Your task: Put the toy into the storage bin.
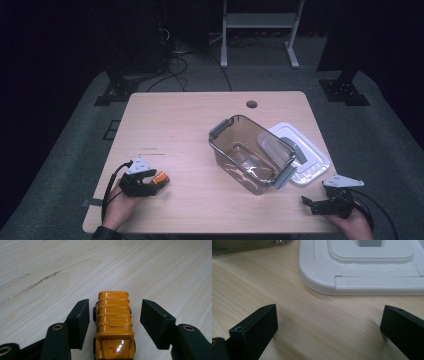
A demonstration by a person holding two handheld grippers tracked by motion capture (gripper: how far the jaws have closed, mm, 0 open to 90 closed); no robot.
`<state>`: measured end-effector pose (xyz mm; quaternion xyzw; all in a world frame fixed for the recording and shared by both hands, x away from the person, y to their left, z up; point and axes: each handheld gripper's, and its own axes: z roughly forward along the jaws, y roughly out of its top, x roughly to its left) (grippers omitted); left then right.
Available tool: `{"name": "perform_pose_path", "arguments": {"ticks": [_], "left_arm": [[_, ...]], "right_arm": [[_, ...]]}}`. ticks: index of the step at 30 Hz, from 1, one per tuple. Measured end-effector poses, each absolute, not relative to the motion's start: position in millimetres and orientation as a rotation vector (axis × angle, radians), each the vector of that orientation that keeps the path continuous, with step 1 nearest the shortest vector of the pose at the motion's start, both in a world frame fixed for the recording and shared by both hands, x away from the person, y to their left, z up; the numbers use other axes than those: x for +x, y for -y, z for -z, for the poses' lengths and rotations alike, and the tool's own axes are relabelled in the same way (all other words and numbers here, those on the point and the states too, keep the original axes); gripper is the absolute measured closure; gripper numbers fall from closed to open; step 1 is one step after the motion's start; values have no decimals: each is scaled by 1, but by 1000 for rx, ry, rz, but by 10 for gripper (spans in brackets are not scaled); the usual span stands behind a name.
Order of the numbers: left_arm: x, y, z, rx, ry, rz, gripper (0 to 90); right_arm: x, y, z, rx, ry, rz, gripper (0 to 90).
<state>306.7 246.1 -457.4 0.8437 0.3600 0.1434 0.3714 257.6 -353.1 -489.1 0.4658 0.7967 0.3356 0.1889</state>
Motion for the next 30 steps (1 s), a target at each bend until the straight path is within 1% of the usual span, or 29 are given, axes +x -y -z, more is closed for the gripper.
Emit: {"name": "perform_pose_path", "arguments": {"ticks": [13, 17, 30], "left_arm": [[308, -248, 456, 2164, -935, -363, 550], [308, -248, 456, 2166, -934, -361, 579], [307, -247, 452, 2157, -937, -372, 589]], "right_arm": [[258, 353, 489, 1310, -2241, -944, 3], [258, 353, 489, 1310, -2240, -944, 3], [258, 353, 489, 1310, -2240, -944, 3]]}}
